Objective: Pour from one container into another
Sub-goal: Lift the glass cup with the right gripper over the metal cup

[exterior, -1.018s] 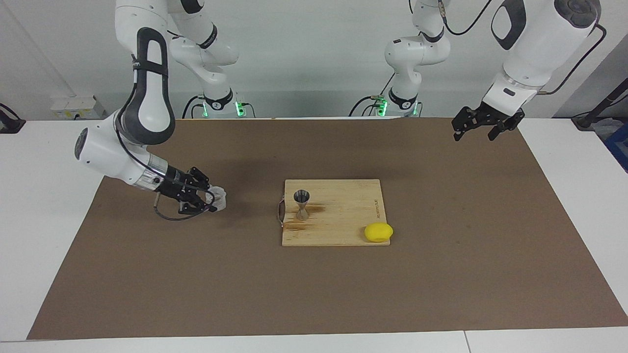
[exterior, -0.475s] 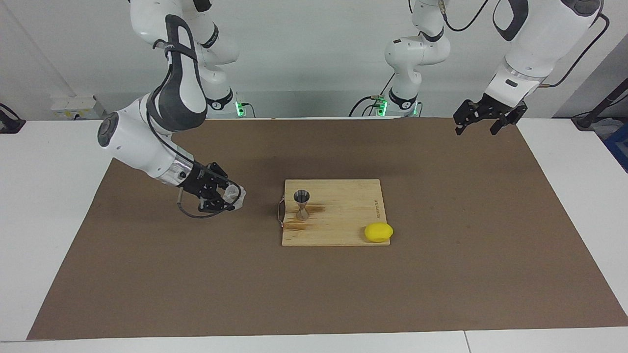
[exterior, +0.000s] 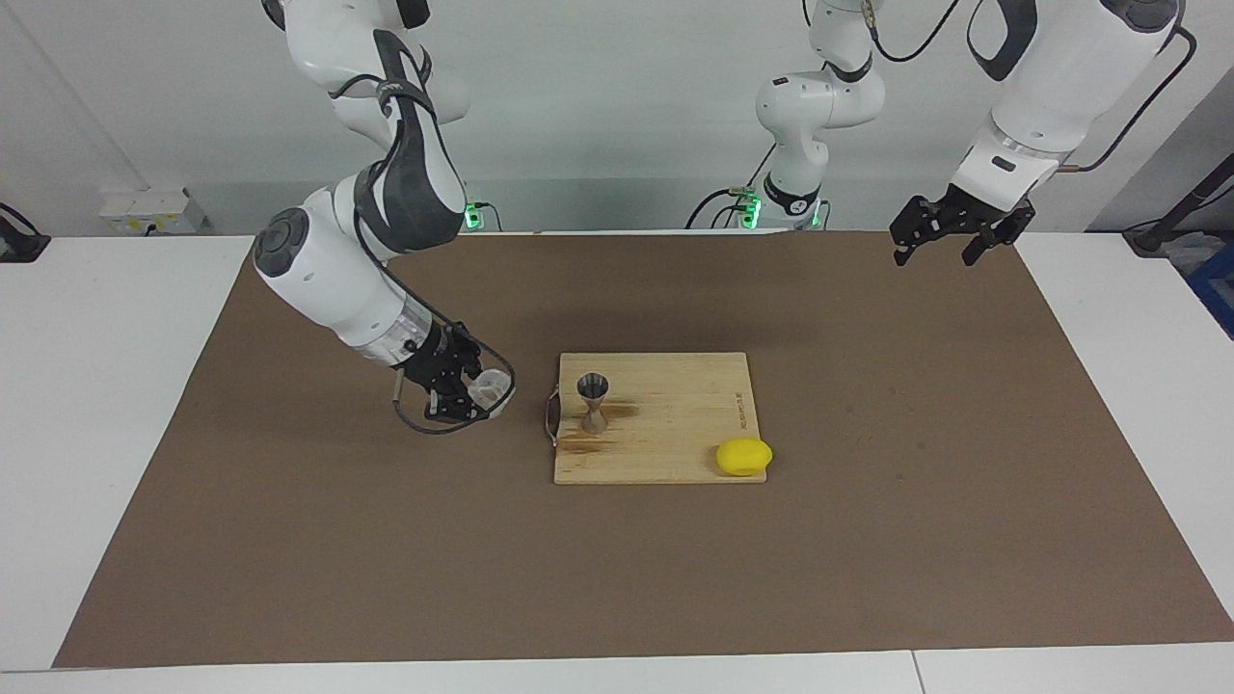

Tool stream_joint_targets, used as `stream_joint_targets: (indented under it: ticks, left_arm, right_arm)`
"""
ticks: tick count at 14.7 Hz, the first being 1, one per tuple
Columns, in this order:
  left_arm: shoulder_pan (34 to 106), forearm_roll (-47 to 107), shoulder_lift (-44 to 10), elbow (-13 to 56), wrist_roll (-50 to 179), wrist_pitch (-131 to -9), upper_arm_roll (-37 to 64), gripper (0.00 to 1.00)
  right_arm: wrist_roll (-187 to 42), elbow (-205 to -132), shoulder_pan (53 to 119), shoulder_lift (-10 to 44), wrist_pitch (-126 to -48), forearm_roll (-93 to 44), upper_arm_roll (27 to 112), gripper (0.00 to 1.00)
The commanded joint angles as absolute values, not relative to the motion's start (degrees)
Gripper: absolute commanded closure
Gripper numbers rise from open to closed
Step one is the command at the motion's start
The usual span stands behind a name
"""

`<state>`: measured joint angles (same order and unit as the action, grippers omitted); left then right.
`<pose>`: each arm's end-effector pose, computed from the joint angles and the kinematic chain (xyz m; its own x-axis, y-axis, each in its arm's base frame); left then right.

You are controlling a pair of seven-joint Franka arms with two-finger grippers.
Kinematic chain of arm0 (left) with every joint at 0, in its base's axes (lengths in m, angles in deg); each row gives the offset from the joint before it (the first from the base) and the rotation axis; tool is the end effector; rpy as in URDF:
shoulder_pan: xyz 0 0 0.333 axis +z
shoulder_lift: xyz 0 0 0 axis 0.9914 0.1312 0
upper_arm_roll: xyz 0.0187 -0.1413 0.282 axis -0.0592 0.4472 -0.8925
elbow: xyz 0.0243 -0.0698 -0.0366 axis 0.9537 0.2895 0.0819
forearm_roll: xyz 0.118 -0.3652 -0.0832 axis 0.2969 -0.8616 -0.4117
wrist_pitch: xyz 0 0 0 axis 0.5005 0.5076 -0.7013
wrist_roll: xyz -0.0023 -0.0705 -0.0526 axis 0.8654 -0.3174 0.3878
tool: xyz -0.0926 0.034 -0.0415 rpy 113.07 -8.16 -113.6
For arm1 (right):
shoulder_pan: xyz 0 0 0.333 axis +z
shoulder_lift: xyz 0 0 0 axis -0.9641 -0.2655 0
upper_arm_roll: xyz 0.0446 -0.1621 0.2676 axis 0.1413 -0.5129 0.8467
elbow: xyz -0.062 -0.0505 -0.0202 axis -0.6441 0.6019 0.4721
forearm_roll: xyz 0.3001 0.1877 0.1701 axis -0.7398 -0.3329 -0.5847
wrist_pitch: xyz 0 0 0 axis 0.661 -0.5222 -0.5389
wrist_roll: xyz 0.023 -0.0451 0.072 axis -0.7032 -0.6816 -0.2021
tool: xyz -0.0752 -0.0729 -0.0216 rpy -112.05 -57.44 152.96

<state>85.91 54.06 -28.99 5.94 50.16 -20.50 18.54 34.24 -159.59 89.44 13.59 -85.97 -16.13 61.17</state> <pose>0.5369 -0.0478 0.6110 0.9964 -0.0662 -0.0529 -0.0653 -0.9977 0.0184 0.6345 0.1758 0.4294 -0.0727 -0.9385 -0.3376 -0.9973 0.0653 0.0333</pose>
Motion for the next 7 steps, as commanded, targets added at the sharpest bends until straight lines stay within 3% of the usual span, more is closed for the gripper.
stream_joint_targets:
  ticks: [1, 7]
  left_arm:
    - [86.6, 54.9, -30.0, 6.5, 49.3, -19.7, 18.9, 0.00]
    - [86.6, 54.9, -30.0, 6.5, 49.3, -19.7, 18.9, 0.00]
  right_arm:
    - [38.1, -154.9, 92.0, 11.0, -86.9, -12.5, 61.2, 1.00]
    - [41.0, -153.9, 95.9, 10.6, -87.0, -7.4, 61.2, 1.00]
